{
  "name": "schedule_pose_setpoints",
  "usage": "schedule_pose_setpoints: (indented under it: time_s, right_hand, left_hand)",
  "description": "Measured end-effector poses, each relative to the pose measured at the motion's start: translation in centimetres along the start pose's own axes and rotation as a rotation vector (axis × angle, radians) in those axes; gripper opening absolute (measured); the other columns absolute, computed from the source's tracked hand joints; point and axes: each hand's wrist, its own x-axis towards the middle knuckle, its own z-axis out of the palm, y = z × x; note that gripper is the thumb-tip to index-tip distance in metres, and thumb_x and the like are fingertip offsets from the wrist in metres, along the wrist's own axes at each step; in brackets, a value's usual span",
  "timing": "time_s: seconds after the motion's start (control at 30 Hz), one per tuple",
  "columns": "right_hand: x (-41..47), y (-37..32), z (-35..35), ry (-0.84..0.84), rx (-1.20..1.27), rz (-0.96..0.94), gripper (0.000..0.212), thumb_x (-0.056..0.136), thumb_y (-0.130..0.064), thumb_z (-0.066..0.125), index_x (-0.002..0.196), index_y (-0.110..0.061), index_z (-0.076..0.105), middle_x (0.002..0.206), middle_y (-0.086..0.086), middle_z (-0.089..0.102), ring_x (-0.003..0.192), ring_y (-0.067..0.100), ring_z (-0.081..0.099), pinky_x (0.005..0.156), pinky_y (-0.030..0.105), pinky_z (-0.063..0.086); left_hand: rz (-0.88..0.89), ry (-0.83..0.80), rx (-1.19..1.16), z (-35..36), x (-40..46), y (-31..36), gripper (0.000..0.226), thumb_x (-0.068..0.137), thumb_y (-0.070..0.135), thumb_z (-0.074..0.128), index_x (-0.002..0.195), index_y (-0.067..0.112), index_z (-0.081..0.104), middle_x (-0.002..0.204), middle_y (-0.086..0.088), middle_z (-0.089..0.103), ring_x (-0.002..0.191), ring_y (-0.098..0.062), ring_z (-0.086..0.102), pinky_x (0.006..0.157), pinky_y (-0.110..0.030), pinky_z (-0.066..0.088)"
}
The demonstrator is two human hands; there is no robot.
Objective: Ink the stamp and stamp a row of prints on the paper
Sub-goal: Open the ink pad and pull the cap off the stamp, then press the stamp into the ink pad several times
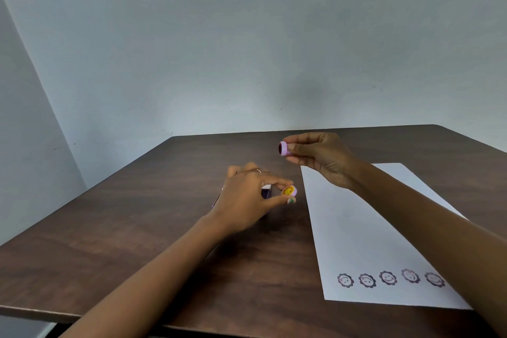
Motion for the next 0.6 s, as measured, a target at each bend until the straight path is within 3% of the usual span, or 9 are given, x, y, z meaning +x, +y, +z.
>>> schedule_pose_setpoints:
  time_s: [0.17,0.37,0.53,0.6]
  right_hand:
    - [-0.1,0.0,0.2,0.001,-0.053,-0.012,0.026,0.078,0.005,0.065,0.105,0.007,0.064,0.101,0.020,0.067,0.080,0.021,0.069,0.072,0.024,0.060]
    - [-0.1,0.0,0.3,0.018,-0.107,-0.013,0.026,0.078,0.003,0.066,0.103,0.004,0.065,0.103,0.020,0.067,0.086,0.026,0.067,0.076,0.027,0.058]
    - [0.0,0.0,0.3,0.023,-0.088,-0.013,0.018,0.077,0.003,0.066,0.095,0.002,0.067,0.087,0.011,0.070,0.069,0.014,0.070,0.070,0.023,0.059]
    - [0.0,0.0,0.4,0.027,-0.100,-0.022,0.015,0.079,0.001,0.065,0.094,-0.001,0.068,0.083,0.009,0.069,0.066,0.012,0.069,0.066,0.020,0.059]
  left_hand:
    - [0.048,-0.092,0.084,0.6,0.0,0.4,0.033,0.080,0.060,0.056,0.105,0.042,0.067,0.109,0.020,0.068,0.112,-0.005,0.048,0.085,-0.027,0.014]
    - [0.070,-0.117,0.134,0.8,0.1,0.0,0.041,0.080,0.065,0.050,0.110,0.042,0.065,0.113,0.018,0.067,0.117,-0.006,0.046,0.084,-0.027,0.011]
    - [-0.021,-0.097,0.138,-0.5,0.7,-0.6,0.048,0.076,0.070,0.048,0.111,0.042,0.064,0.116,0.017,0.065,0.112,-0.005,0.048,0.077,-0.027,0.013]
    - [-0.125,-0.097,0.034,-2.3,0.8,-1.6,0.047,0.072,0.072,0.054,0.110,0.045,0.063,0.112,0.021,0.062,0.109,-0.005,0.053,0.085,-0.031,0.021]
